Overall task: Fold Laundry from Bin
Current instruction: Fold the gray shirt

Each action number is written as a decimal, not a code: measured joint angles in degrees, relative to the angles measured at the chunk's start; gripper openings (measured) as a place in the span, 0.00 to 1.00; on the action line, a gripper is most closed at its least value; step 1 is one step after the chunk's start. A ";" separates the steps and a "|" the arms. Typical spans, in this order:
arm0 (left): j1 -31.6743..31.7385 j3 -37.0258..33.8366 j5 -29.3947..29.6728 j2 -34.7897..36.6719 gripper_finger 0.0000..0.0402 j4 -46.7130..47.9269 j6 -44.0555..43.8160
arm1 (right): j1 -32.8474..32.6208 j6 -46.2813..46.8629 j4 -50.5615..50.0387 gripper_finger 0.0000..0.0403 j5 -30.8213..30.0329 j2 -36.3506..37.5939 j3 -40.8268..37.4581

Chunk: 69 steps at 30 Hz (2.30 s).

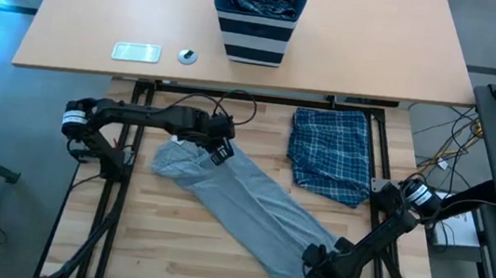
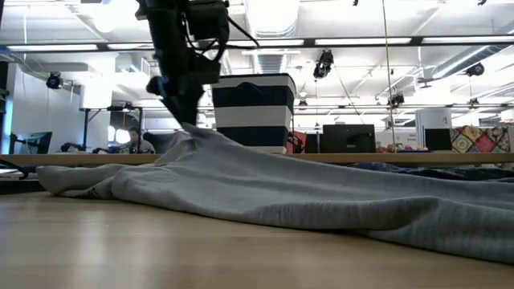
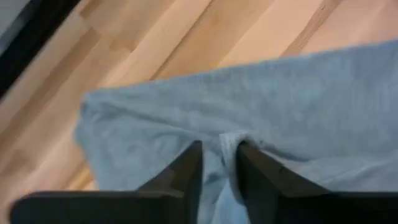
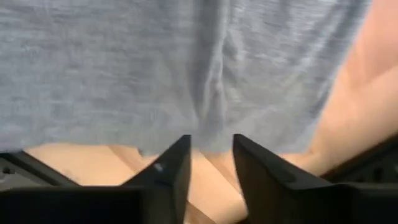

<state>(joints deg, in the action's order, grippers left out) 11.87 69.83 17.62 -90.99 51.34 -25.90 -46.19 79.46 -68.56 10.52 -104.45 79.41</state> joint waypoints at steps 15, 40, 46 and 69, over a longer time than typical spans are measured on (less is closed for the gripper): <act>-1.96 -5.58 2.74 6.71 0.71 8.63 -2.19 | -2.69 8.74 9.27 0.52 -11.47 -0.35 5.90; -21.89 -14.06 -1.84 9.45 0.74 6.39 -18.30 | -3.67 18.30 5.97 0.53 -0.01 -0.47 3.88; -18.37 -14.06 -3.54 9.65 0.74 2.96 -12.07 | -2.43 12.24 7.96 0.50 5.76 2.95 -5.06; -15.48 -14.06 -6.26 9.67 0.70 -0.40 -6.09 | -0.90 11.66 22.77 0.28 9.67 4.75 -14.90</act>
<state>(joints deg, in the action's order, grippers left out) -3.62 55.77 11.36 -81.32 50.94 -31.99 -47.09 91.12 -45.78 20.19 -99.70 64.51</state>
